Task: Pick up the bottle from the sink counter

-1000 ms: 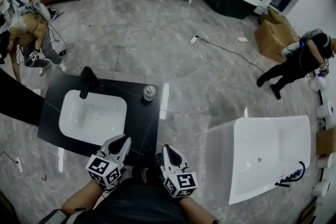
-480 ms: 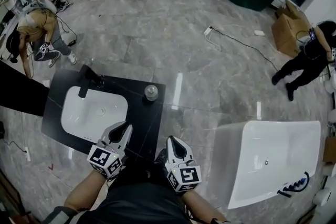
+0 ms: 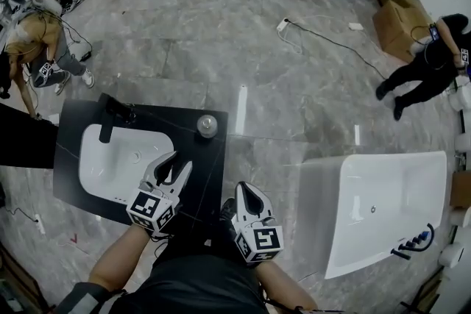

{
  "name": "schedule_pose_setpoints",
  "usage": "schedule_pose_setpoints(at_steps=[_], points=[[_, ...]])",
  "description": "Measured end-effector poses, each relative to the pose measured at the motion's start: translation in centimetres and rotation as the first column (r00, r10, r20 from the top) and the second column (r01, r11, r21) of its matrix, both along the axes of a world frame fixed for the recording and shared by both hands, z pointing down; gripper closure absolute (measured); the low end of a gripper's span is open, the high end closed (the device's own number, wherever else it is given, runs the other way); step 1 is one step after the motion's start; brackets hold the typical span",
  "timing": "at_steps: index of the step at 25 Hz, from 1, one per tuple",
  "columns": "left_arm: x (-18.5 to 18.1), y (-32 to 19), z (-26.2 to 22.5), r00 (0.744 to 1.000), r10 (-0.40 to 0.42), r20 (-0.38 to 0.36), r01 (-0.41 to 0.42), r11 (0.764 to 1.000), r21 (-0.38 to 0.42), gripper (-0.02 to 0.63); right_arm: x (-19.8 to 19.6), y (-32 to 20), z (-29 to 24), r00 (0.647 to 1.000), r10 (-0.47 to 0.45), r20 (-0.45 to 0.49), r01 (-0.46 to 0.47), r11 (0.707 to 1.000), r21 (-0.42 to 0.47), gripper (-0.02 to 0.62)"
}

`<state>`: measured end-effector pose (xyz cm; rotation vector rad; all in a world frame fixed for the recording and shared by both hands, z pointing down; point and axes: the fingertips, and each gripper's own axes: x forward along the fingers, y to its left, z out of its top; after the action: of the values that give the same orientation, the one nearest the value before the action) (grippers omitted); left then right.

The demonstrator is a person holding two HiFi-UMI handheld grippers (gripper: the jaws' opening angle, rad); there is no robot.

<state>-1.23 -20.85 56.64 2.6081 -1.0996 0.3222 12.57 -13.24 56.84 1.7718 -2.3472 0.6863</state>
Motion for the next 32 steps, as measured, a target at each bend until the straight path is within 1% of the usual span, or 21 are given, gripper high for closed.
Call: schedule_pose_setpoints(at_steps=[4,8,10,15,16,21,24,27,32], points=[[1.1,-2.3,2.1,0.999,0.029,0.031,-0.029,0.999,-0.014,0.425,0.4,-0.4,1.0,1.0,0.029,-0.001,-0.029,0.999,-0.026,0.589],[2.2,-4.7,4.4,0.997,0.052,0.065,-0.051,0.998,-0.026,0.391,0.9,-0.6,2.1,0.999,0.051,-0.001,-0.051,0.997,-0.054,0.589],[2.6,-5.6,5.8,0.995,0.058,0.083,-0.055,0.998,-0.033,0.363,1.2,-0.6,2.7,0.998,0.06,0.0,-0.06,0.996,-0.066,0.589],[3.7,-7.2,8.7,0.993,0.065,0.094,-0.06,0.996,-0.059,0.284,2.1,-1.1,3.8,0.997,0.078,0.004,-0.077,0.993,-0.094,0.589],[3.9,-7.5,9.5,0.992,0.07,0.103,-0.063,0.996,-0.067,0.276,2.3,-1.2,4.0,0.997,0.081,0.005,-0.08,0.992,-0.1,0.589],[4.8,-9.4,12.9,0.988,0.078,0.135,-0.065,0.993,-0.102,0.262,2.9,-1.4,5.2,0.995,0.095,0.008,-0.093,0.988,-0.126,0.589],[5.6,-10.0,14.1,0.985,0.087,0.146,-0.073,0.992,-0.1,0.258,3.6,-1.2,5.6,0.994,0.112,0.008,-0.11,0.985,-0.137,0.589],[6.3,-10.4,15.4,0.98,0.095,0.174,-0.079,0.992,-0.098,0.252,4.2,-0.8,6.0,0.992,0.125,0.009,-0.122,0.982,-0.146,0.589],[6.6,-11.5,16.8,0.975,0.072,0.208,-0.054,0.994,-0.091,0.252,4.4,-0.7,6.6,0.99,0.135,0.028,-0.129,0.978,-0.162,0.589]])
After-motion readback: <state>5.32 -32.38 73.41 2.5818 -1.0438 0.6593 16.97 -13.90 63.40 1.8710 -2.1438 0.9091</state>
